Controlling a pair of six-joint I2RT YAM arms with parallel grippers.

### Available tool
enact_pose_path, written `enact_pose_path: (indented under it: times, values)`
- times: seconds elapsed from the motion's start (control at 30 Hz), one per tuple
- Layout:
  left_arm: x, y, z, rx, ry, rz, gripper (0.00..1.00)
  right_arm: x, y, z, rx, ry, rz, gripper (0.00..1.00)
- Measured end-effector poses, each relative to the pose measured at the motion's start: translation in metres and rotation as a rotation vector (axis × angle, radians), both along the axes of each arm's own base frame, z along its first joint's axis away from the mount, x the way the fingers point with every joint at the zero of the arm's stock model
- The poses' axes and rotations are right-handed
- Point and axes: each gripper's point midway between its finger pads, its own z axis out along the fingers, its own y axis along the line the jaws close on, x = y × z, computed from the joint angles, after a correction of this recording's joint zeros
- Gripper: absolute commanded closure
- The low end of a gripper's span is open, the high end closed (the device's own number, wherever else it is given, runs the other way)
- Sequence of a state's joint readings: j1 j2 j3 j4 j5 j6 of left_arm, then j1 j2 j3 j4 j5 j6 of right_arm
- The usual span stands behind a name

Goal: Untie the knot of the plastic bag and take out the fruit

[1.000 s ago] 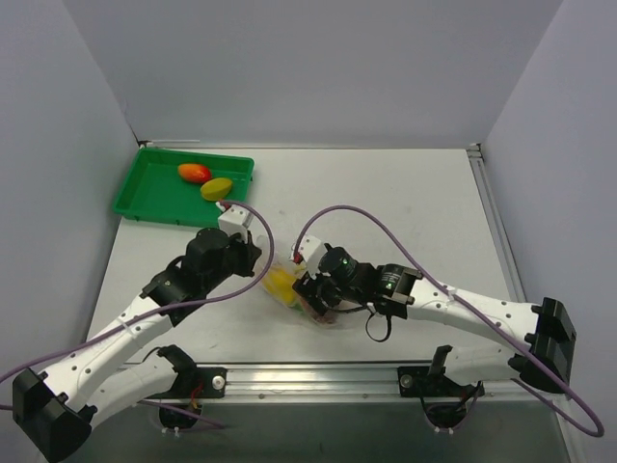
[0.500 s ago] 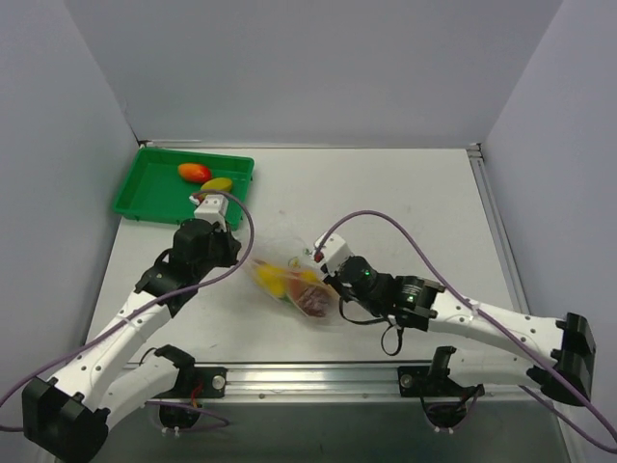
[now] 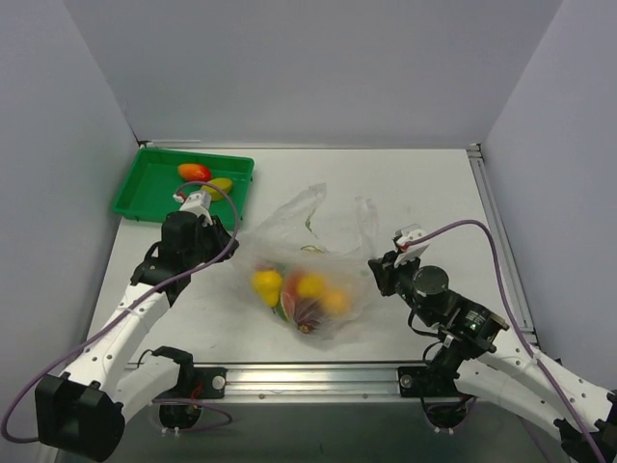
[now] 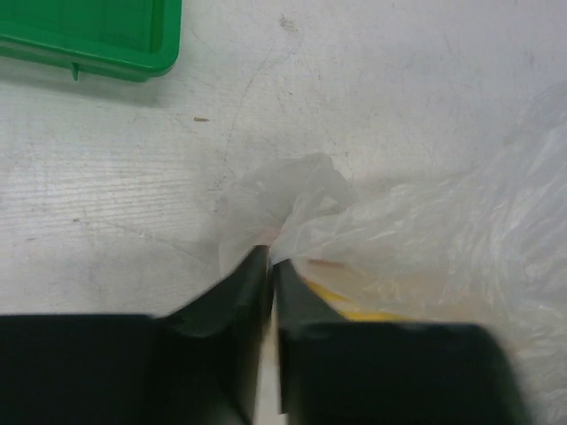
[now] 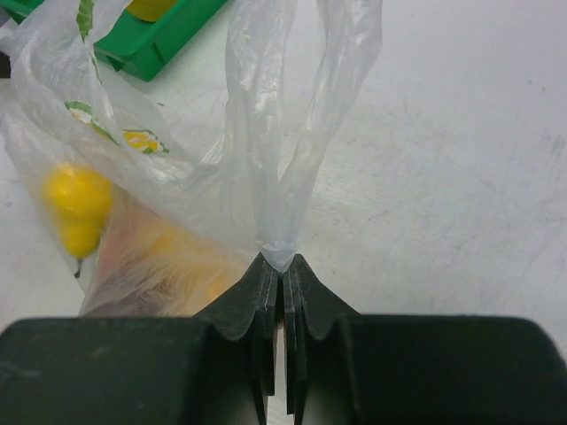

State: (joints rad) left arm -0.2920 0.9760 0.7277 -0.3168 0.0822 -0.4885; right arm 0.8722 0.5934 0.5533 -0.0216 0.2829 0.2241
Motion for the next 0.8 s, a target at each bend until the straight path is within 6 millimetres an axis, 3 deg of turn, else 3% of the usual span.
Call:
enact_pose_path:
  times: [0.1,0.23,0.43,0.57,0.67,0.8]
  values:
    - [0.001,0.001,0.006,-0.011,-0.022,-0.01,0.24,-0.001,0.009,-0.008,-0.012,0.031,0.036,1.0]
    - [-0.01,-0.012,0.026,-0.047,-0.08,-0.073,0.06,-0.004,0.022,-0.019,-0.043,0.07,0.109,1.0]
    - [-0.041,-0.063,0.087,-0.051,-0.201,-0.234,0.04,-0.009,0.037,-0.017,-0.071,0.076,0.207,1.0]
    - [-0.045,-0.085,0.123,-0.012,-0.284,-0.28,0.03,-0.012,0.044,-0.006,-0.074,0.064,0.26,1.0]
    - [-0.035,-0.091,0.125,0.058,-0.295,-0.297,0.03,-0.016,0.049,-0.002,-0.076,0.06,0.303,1.0]
    - [-0.024,-0.094,0.092,0.216,-0.247,-0.368,0.02,-0.022,0.051,-0.003,-0.094,0.069,0.345,1.0]
